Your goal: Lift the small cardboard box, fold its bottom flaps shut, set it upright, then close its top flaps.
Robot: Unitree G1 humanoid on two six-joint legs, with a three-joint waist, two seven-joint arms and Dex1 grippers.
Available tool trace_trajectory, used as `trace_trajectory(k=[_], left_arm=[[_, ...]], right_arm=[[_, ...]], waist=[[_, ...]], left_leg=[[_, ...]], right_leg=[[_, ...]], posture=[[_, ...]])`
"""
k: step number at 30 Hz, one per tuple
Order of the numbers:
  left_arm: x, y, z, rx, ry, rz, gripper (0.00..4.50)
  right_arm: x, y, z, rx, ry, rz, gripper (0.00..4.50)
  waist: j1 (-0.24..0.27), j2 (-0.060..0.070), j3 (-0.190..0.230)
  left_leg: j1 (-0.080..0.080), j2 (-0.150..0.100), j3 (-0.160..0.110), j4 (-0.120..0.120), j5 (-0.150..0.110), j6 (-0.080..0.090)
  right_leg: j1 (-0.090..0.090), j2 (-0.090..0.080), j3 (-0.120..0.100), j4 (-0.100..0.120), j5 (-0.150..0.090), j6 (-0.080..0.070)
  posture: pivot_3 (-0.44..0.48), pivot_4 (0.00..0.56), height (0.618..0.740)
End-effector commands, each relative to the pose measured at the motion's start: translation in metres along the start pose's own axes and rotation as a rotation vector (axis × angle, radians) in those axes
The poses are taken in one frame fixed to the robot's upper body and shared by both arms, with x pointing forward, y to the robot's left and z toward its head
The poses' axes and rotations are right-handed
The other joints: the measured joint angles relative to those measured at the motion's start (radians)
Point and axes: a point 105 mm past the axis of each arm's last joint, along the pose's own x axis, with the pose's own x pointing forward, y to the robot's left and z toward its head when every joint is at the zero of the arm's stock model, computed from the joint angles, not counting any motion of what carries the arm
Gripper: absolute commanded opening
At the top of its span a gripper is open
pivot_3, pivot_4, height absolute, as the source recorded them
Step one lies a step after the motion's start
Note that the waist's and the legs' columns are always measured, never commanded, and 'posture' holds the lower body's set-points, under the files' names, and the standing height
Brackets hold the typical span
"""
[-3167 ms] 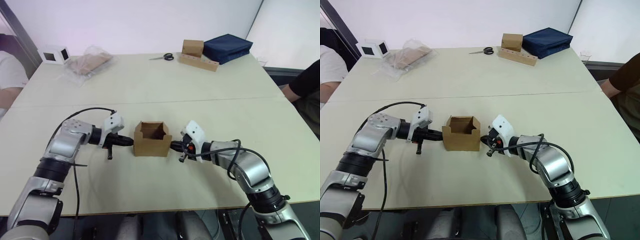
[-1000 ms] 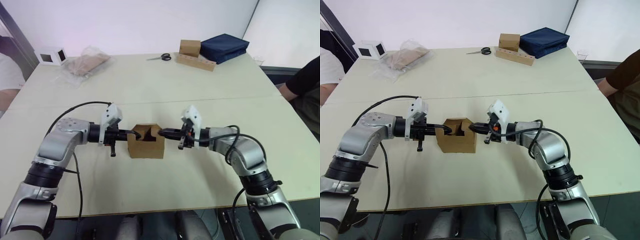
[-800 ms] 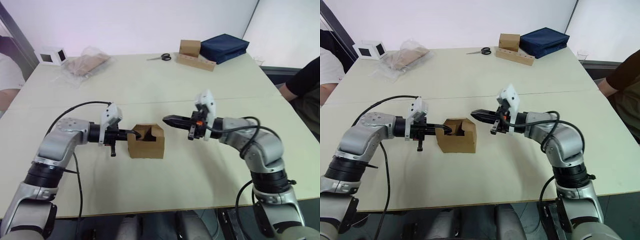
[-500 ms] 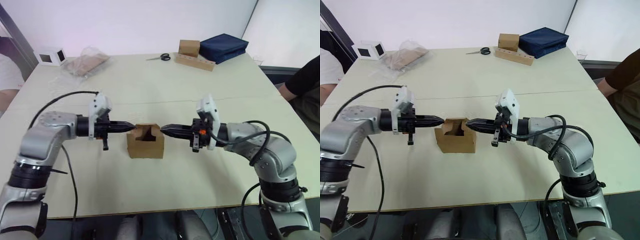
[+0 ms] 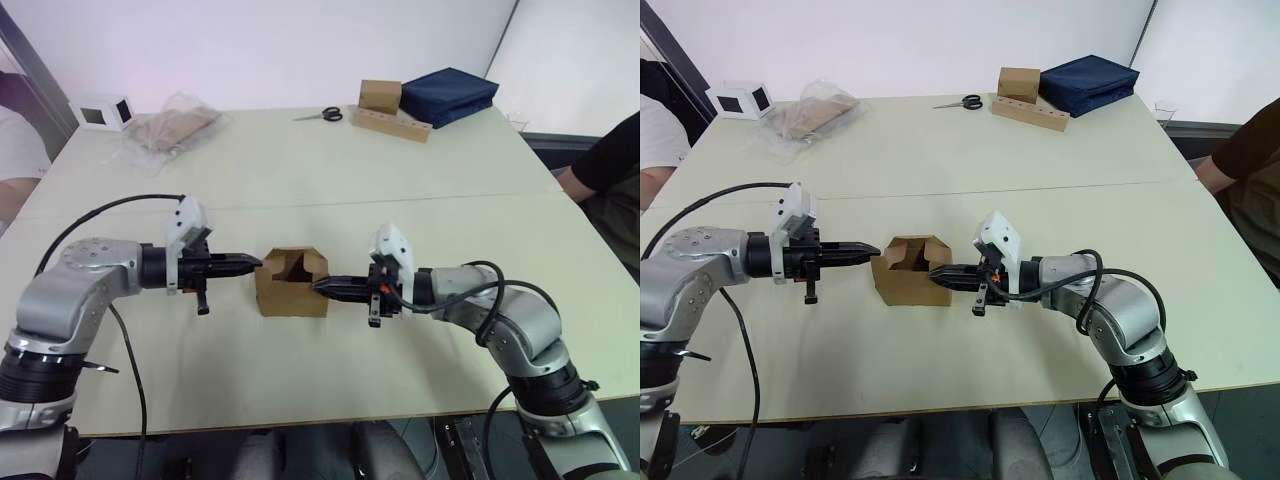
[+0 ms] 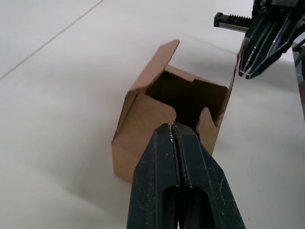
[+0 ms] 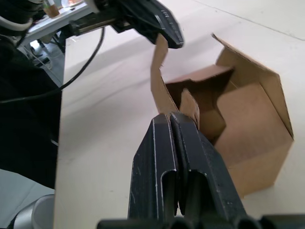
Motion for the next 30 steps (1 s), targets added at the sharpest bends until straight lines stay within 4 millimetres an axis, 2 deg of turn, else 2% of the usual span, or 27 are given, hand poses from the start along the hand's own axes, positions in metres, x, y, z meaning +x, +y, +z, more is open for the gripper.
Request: trace_trajectory(k=[1, 10, 14, 17, 20, 25, 30], left_arm=[[-0.006, 0.001, 0.009, 0.043, -0.012, 0.026, 0.00], [-0.007, 0.002, 0.004, 0.050, 0.008, 0.034, 0.00], [-0.008, 0.003, 0.005, 0.054, 0.009, 0.039, 0.00], [-0.008, 0.008, 0.006, 0.056, 0.005, 0.058, 0.00], [-0.010, 0.022, 0.009, 0.039, -0.022, 0.104, 0.00], [-0.009, 0.044, 0.022, 0.014, -0.094, 0.114, 0.00], [0.014, 0.070, 0.022, 0.007, -0.099, 0.086, 0.00]], right_arm=[[0.004, -0.001, 0.011, -0.032, -0.038, 0.011, 0.04], [0.010, -0.010, -0.001, -0.010, -0.007, -0.006, 0.04], [0.010, -0.007, 0.005, -0.021, -0.022, 0.011, 0.04], [0.007, 0.002, 0.018, -0.034, -0.059, 0.044, 0.04], [0.006, 0.008, 0.029, -0.041, -0.082, 0.066, 0.04], [0.013, 0.014, 0.029, -0.049, -0.072, 0.087, 0.04], [0.023, 0.016, 0.024, -0.058, -0.055, 0.098, 0.04]], waist=[[0.000, 0.000, 0.000], [0.001, 0.000, 0.000], [0.001, 0.000, 0.000], [0.002, 0.000, 0.000], [0.003, 0.000, 0.000], [0.010, 0.000, 0.000], [0.019, 0.000, 0.000]], left_leg=[[0.000, 0.000, 0.000, 0.000, 0.000, 0.000], [0.000, 0.000, 0.000, 0.000, 0.000, 0.000], [0.000, 0.000, 0.000, 0.000, 0.000, 0.000], [0.000, 0.000, 0.000, 0.000, 0.000, 0.000], [0.000, 0.000, 0.000, 0.000, 0.000, 0.000], [0.000, 0.000, 0.000, 0.000, 0.000, 0.000], [0.000, 0.000, 0.000, 0.000, 0.000, 0.000]], right_leg=[[0.000, 0.000, 0.000, 0.000, 0.000, 0.000], [0.000, 0.000, 0.000, 0.000, 0.000, 0.000], [0.000, 0.000, 0.000, 0.000, 0.000, 0.000], [0.000, 0.000, 0.000, 0.000, 0.000, 0.000], [0.000, 0.000, 0.000, 0.000, 0.000, 0.000], [0.000, 0.000, 0.000, 0.000, 0.000, 0.000], [0.000, 0.000, -0.001, 0.000, 0.000, 0.000]], posture=[[0.000, 0.150, 0.740], [0.000, 0.150, 0.740], [0.000, 0.150, 0.740], [0.000, 0.150, 0.740], [0.000, 0.150, 0.740], [0.000, 0.150, 0.740], [0.000, 0.150, 0.740]])
